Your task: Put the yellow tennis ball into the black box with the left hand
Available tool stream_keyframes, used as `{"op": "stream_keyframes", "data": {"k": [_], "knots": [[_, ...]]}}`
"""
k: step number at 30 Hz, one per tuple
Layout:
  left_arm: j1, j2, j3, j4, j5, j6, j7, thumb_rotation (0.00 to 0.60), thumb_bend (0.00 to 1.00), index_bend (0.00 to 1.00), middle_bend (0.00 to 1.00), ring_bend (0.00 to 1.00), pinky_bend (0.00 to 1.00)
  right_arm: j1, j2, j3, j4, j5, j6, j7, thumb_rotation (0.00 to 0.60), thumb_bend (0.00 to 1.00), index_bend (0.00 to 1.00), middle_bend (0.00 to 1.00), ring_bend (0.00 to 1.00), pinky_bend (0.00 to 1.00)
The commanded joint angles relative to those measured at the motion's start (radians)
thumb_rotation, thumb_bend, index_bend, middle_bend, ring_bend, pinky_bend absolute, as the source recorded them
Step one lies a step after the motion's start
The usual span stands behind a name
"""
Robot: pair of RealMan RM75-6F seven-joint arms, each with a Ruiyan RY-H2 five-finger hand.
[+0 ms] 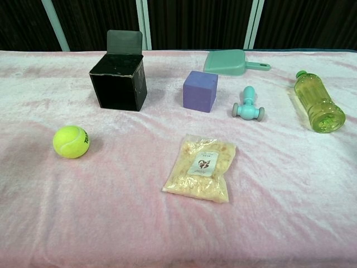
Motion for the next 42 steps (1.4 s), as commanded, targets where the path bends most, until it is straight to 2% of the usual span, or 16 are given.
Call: {"op": "stream_keyframes", "data": {"k": [1,5,9,14,16,20,24,31,42], "knots": [[-0.018,-0.042,0.005,0.032,-0.011,-0.072,-0.028,0.600,0.47,0.32,0.37,0.34,0.56,0.001,-0.010,0.002,0.012,0.002,-0.012,0.012,0.600,0.23,0.03,0.04,0.15,0.25],[-0.053,-0.074,-0.011,0.044,-0.034,-0.147,0.003,0.600,0.60,0.43,0.50,0.48,0.71,-0.001,-0.014,0.004,0.022,-0.007,-0.012,0.010,0.600,0.23,0.03,0.04,0.15,0.25],[-0.091,-0.107,-0.026,0.036,-0.054,-0.220,0.058,0.600,0.68,0.57,0.64,0.64,0.87,0.000,-0.016,0.002,0.026,-0.005,-0.026,0.007,0.600,0.23,0.03,0.04,0.15,0.25],[-0.144,-0.158,-0.045,0.031,-0.080,-0.314,0.104,0.600,0.71,0.72,0.80,0.79,0.99,0.001,-0.015,0.004,0.026,0.002,-0.039,0.008,0.600,0.23,0.03,0.04,0.15,0.25],[-0.162,-0.180,-0.056,0.036,-0.095,-0.343,0.122,0.600,0.72,0.77,0.85,0.83,1.00,0.000,-0.014,0.005,0.026,0.005,-0.043,0.012,0.600,0.23,0.03,0.04,0.15,0.25],[-0.195,-0.218,-0.083,0.051,-0.146,-0.404,0.138,0.600,0.72,0.79,0.87,0.84,1.00,0.000,-0.012,0.007,0.027,0.010,-0.050,0.015,0.600,0.24,0.03,0.04,0.15,0.25],[-0.236,-0.238,-0.110,0.052,-0.188,-0.478,0.095,0.600,0.72,0.79,0.87,0.85,1.00,0.000,-0.014,0.008,0.029,0.012,-0.057,0.012,0.600,0.24,0.03,0.04,0.15,0.25],[-0.289,-0.259,-0.110,0.065,-0.215,-0.582,0.078,0.600,0.72,0.79,0.87,0.85,1.00,-0.003,-0.014,0.014,0.028,0.016,-0.053,0.006,0.600,0.24,0.03,0.04,0.15,0.25],[-0.354,-0.299,-0.128,0.110,-0.260,-0.680,0.050,0.600,0.71,0.79,0.87,0.85,1.00,-0.007,-0.017,0.020,0.028,0.016,-0.052,0.006,0.600,0.24,0.03,0.04,0.15,0.25]]}}
